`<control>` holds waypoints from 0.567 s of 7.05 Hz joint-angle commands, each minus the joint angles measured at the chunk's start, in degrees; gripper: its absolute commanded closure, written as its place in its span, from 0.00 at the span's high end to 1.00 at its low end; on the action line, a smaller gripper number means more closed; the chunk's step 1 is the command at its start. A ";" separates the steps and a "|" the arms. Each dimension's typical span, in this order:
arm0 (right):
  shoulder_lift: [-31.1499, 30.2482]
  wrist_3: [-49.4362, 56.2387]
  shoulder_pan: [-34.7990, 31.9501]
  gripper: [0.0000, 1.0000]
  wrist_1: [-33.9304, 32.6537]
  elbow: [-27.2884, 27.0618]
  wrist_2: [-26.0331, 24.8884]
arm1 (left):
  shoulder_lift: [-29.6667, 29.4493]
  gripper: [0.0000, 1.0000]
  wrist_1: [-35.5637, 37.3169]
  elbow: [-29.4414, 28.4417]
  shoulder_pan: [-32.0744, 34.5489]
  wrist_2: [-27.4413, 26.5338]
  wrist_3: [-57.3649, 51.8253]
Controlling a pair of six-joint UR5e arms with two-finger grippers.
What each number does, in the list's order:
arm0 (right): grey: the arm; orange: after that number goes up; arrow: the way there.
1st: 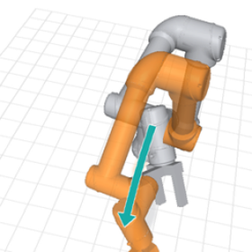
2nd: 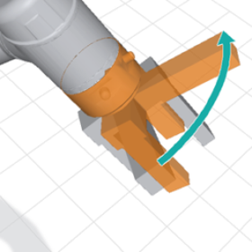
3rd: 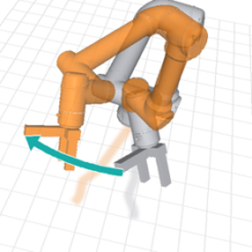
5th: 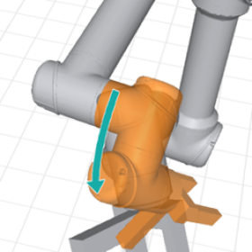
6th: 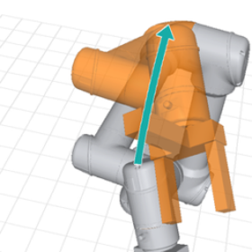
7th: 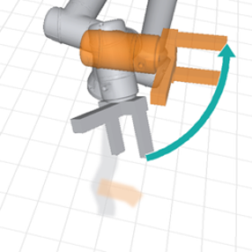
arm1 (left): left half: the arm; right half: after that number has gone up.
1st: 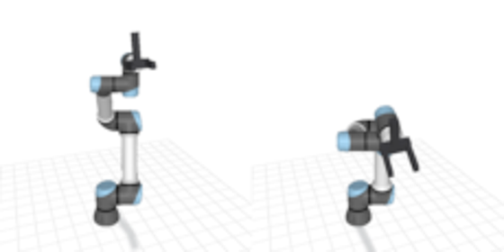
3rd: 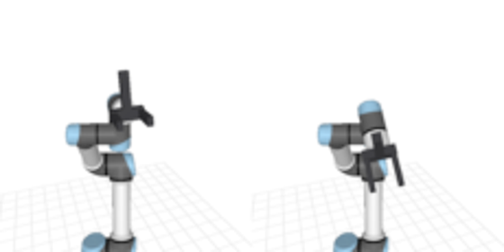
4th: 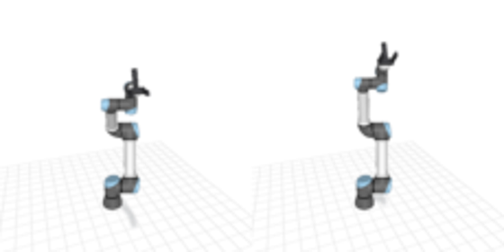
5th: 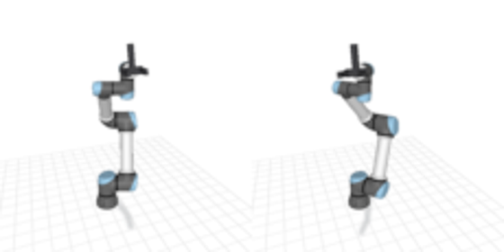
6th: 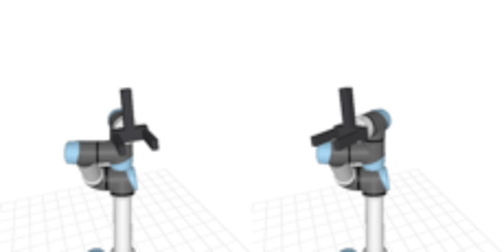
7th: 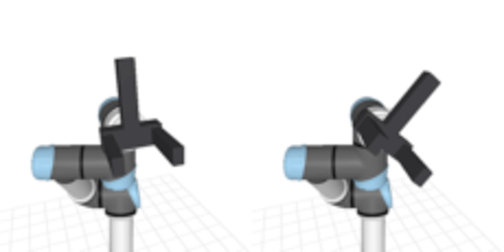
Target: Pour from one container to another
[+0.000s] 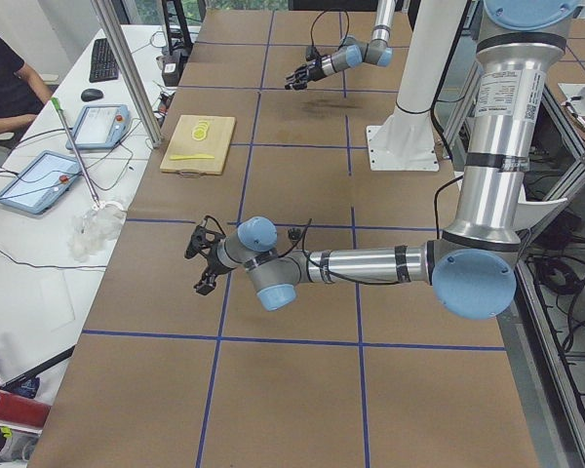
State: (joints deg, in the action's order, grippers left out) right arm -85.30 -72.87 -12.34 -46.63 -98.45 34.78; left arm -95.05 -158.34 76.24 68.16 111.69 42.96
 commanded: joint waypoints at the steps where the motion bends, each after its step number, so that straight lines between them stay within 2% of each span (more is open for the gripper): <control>1: -0.65 4.84 0.12 0.00 12.00 6.51 -1.99 | 0.30 1.00 0.23 1.19 0.04 0.19 -0.07; 4: -3.71 4.41 1.17 0.00 12.35 7.48 -3.75 | 0.30 1.00 0.67 1.98 0.04 0.28 -0.07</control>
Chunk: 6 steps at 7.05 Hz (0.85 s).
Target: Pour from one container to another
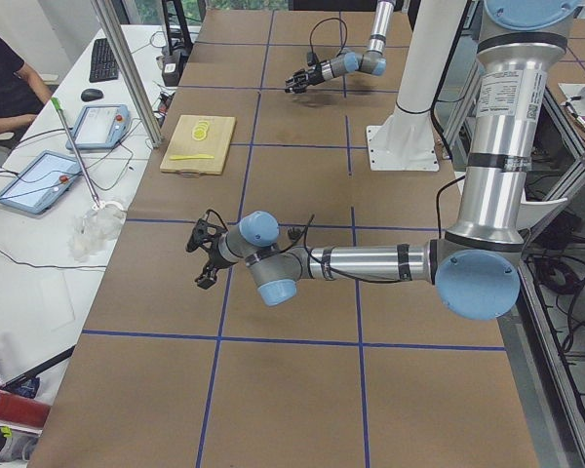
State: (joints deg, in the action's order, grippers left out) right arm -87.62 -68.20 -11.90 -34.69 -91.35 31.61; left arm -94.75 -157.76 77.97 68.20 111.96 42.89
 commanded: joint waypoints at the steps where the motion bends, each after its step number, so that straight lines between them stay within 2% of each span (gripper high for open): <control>1: -1.59 -0.44 1.17 0.00 0.59 0.30 -0.85 | 0.00 1.00 0.09 0.43 0.00 -0.07 0.00; 6: -1.85 -1.05 2.40 0.00 2.60 0.64 -0.59 | 0.09 1.00 0.09 1.31 0.00 -0.16 0.00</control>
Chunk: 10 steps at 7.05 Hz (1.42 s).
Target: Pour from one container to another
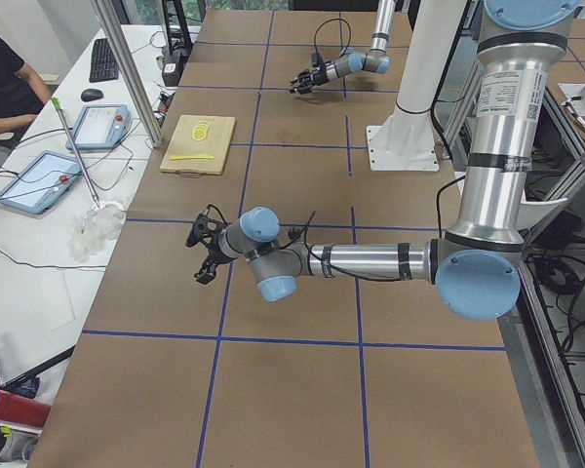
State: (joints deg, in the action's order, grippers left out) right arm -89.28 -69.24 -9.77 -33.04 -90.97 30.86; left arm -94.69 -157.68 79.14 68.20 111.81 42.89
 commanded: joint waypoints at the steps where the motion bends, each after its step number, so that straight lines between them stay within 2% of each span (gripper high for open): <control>1: -0.28 -0.02 0.36 0.00 1.14 0.27 0.34 | -0.06 1.00 0.01 0.13 0.00 -0.01 0.00; 2: -0.28 -0.02 0.36 0.02 1.23 0.36 0.34 | 0.03 1.00 0.01 0.31 0.00 -0.10 0.00; 3: -0.28 -0.10 0.36 0.12 1.32 0.36 0.34 | -0.06 1.00 -0.08 0.31 0.00 -0.10 0.00; 4: -0.28 -1.23 0.36 0.35 1.32 0.45 -0.01 | 0.03 1.00 -0.08 0.31 0.00 -0.10 0.00; 5: -0.28 -1.77 0.45 0.36 1.32 0.88 0.08 | -0.06 1.00 -0.08 0.31 0.00 -0.10 0.00; 6: -0.28 -1.95 0.45 0.51 1.32 0.97 0.08 | 0.03 1.00 -0.08 0.31 0.00 -0.10 0.00; 7: -0.28 -1.95 0.45 0.57 1.32 0.97 0.08 | 0.03 1.00 -0.08 0.40 0.00 -0.10 0.00; 10: -0.28 -1.95 0.54 0.61 1.40 0.89 0.08 | 0.03 1.00 -0.08 0.57 0.09 -0.10 0.00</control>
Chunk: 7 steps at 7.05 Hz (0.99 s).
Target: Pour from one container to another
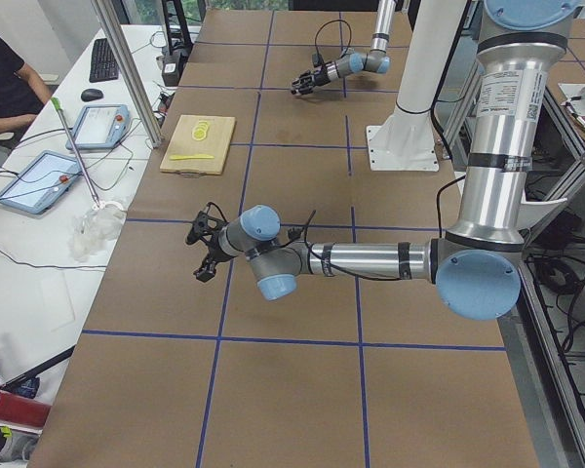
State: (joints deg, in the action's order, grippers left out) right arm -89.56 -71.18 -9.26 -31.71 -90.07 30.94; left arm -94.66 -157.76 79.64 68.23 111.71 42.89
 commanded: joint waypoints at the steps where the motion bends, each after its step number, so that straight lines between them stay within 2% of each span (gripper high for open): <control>1: 0.00 -0.01 0.03 0.61 0.07 -0.10 0.00 | 0.09 1.00 0.00 0.08 -0.02 0.00 0.00; 2: -0.09 -0.01 0.03 0.66 0.15 -0.36 -0.09 | 0.09 1.00 0.00 0.17 -0.02 0.00 0.00; 3: -0.52 -0.01 0.03 0.81 0.68 -0.37 -0.17 | 0.18 1.00 0.00 0.17 -0.02 0.00 0.00; 4: -1.83 -0.01 0.20 1.00 2.77 -0.28 -0.17 | 0.18 1.00 0.00 0.17 -0.02 0.00 0.00; 7: -2.20 -0.01 1.35 1.00 3.41 -0.72 -1.23 | 0.18 1.00 0.00 0.26 0.06 0.00 0.00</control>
State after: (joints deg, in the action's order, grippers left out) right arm -91.72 -71.19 -8.26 -28.48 -90.61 30.12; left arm -94.49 -157.76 79.83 68.21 111.71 42.89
